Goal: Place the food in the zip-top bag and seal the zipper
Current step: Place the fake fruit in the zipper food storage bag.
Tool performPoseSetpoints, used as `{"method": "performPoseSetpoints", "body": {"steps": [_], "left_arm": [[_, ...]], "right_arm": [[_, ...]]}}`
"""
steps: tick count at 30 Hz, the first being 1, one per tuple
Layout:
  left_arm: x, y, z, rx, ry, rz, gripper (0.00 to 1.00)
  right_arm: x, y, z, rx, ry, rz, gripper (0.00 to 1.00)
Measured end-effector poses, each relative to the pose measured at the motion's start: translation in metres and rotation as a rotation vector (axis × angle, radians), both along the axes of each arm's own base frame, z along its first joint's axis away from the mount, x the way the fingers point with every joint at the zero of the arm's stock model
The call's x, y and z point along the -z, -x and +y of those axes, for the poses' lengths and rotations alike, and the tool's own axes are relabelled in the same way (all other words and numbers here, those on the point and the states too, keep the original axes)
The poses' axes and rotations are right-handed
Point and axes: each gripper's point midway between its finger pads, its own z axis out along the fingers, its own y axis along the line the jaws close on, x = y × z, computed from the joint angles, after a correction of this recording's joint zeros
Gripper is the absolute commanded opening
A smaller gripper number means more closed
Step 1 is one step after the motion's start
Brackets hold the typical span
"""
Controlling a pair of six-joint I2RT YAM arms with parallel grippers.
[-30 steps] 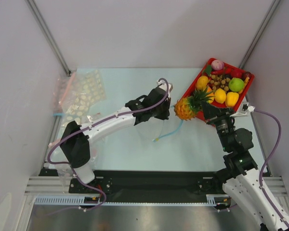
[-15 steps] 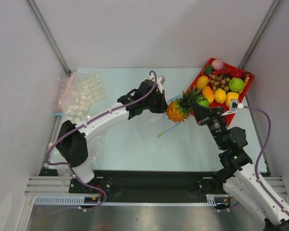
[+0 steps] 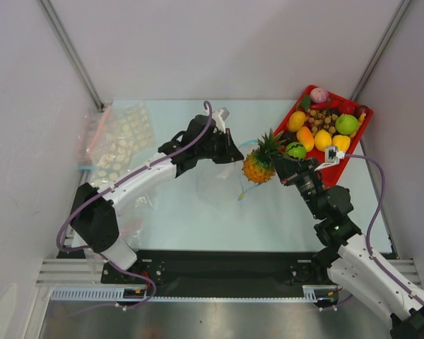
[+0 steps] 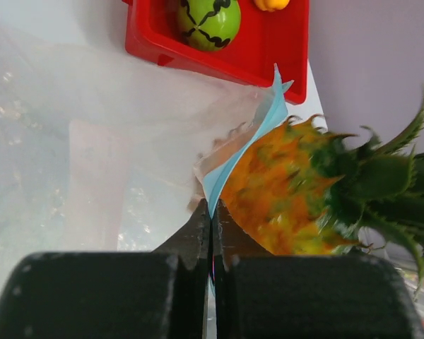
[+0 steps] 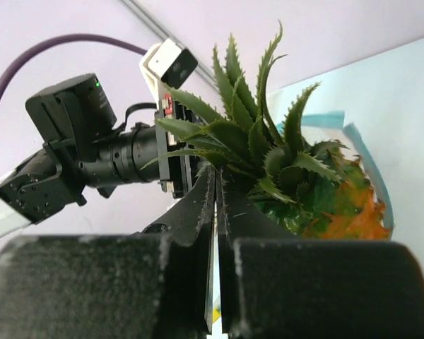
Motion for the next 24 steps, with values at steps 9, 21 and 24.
{"method": "performPoseSetpoints", "body": {"steps": [9,21,24], "left_arm": [[-0.010,0.005,-0.004,0.036,0.052,-0.012,0.00],[-0.029,0.018,0.003,0.086,0.072,-0.074,0.00],[-0.037,0.027,0.007,0.112,0.085,-0.099,0.00]], "right_arm": [[-0.002,0.009,0.021,-0.092,0.010,-0.032,0.00],[0.004,0.029,0.062,-0.382,0.106,-0.140,0.00],[0.004,0.035,0.069,-0.475,0.161,-0.172,0.00]]}}
